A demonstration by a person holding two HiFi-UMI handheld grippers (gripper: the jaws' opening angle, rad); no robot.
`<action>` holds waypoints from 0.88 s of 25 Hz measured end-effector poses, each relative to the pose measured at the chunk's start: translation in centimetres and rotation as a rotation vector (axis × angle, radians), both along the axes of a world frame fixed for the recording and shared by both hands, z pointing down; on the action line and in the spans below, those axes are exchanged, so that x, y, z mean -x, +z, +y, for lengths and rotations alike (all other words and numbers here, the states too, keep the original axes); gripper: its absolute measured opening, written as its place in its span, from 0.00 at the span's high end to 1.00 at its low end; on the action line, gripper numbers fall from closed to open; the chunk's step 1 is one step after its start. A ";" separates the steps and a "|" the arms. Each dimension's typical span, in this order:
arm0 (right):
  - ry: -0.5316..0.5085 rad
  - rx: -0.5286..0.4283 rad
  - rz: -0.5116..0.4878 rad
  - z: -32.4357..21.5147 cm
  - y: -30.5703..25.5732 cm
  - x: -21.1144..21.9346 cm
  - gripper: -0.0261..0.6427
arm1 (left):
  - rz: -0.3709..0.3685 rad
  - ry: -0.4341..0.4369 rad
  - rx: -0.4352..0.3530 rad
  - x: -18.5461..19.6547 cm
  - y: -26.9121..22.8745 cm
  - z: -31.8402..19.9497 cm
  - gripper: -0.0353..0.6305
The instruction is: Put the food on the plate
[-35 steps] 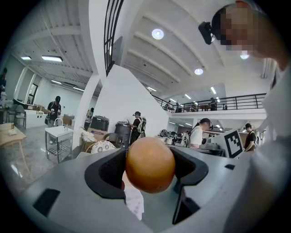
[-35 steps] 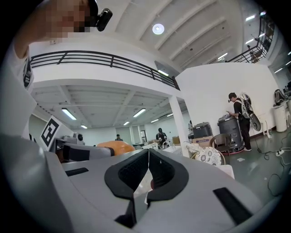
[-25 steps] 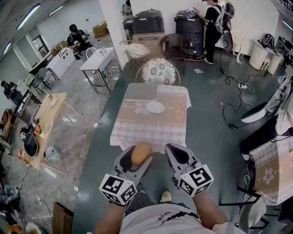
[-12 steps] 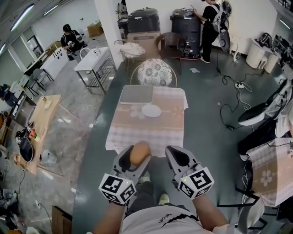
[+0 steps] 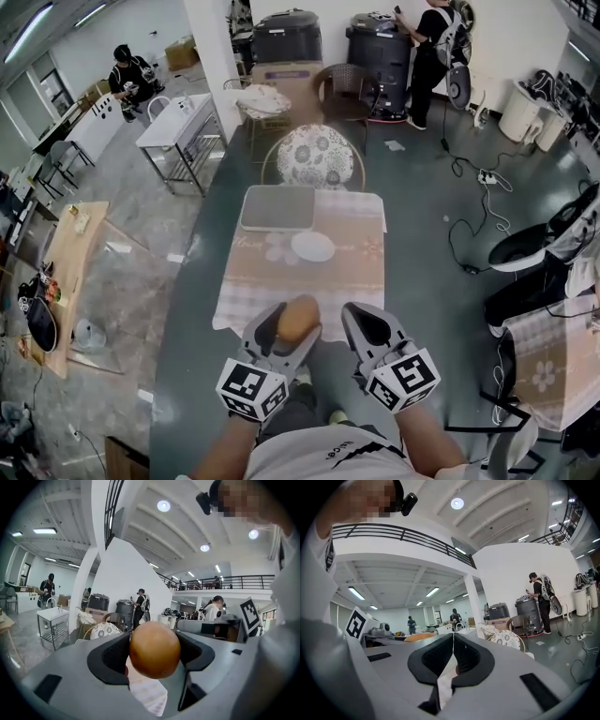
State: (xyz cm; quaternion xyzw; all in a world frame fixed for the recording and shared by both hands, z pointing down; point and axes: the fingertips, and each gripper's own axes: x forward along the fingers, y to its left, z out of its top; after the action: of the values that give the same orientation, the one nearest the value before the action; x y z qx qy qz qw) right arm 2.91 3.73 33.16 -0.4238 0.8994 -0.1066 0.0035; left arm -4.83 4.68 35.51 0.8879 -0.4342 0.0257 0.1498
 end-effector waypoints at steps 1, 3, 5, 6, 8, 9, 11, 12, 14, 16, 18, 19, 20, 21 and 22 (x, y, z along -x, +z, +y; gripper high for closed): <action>0.006 0.002 0.003 -0.9 0.2 0.6 0.94 | -0.001 0.009 0.003 0.4 0.4 -1.0 0.48; 0.020 0.009 0.011 -2.7 0.7 1.7 0.94 | -0.001 0.031 0.008 1.2 1.2 -3.0 0.48; 0.036 0.015 0.018 -4.4 1.1 2.6 0.94 | -0.006 0.058 0.008 1.8 1.9 -4.9 0.48; 0.043 0.018 0.021 -5.2 1.3 3.0 0.94 | -0.009 0.072 0.007 2.0 2.3 -5.8 0.48; 0.057 0.029 0.029 -6.6 1.8 3.4 0.94 | -0.015 0.099 0.007 2.0 3.0 -7.6 0.48; 0.062 0.036 0.033 -7.3 2.1 3.5 0.94 | -0.017 0.110 0.007 2.0 3.4 -8.4 0.48; 0.072 0.051 0.042 -8.5 2.8 3.4 0.94 | -0.017 0.126 0.009 1.6 4.2 -9.9 0.48; 0.077 0.059 0.045 -9.1 3.2 3.3 0.94 | -0.016 0.132 0.010 1.4 4.7 -10.5 0.48; 0.089 0.071 0.045 -10.3 4.0 2.9 0.94 | -0.021 0.145 0.010 1.0 5.8 -11.7 0.48; 0.097 0.080 0.042 -11.8 4.9 2.7 0.94 | -0.034 0.159 0.014 0.7 7.1 -13.0 0.48; 0.097 0.086 0.044 -13.2 5.9 2.6 0.94 | -0.042 0.167 0.015 0.5 8.4 -14.5 0.48; 0.096 0.087 0.049 -13.9 6.3 2.5 0.94 | -0.048 0.168 0.013 0.4 9.0 -15.2 0.48; 0.094 0.086 0.054 -14.7 6.7 2.4 0.94 | -0.056 0.167 0.010 0.2 9.6 -16.0 0.48; 0.092 0.083 0.060 -15.4 7.1 2.3 0.94 | -0.062 0.165 0.010 0.0 10.1 -16.8 0.48; 0.088 0.080 0.064 -16.3 7.5 2.1 0.94 | -0.065 0.162 0.014 -0.2 10.6 -17.6 0.48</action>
State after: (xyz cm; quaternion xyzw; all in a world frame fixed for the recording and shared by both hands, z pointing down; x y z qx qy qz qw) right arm 0.80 -12.57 40.64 -0.4658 0.8746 -0.1288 -0.0377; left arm -4.64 -12.95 46.14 0.9177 -0.3655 0.0694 0.1395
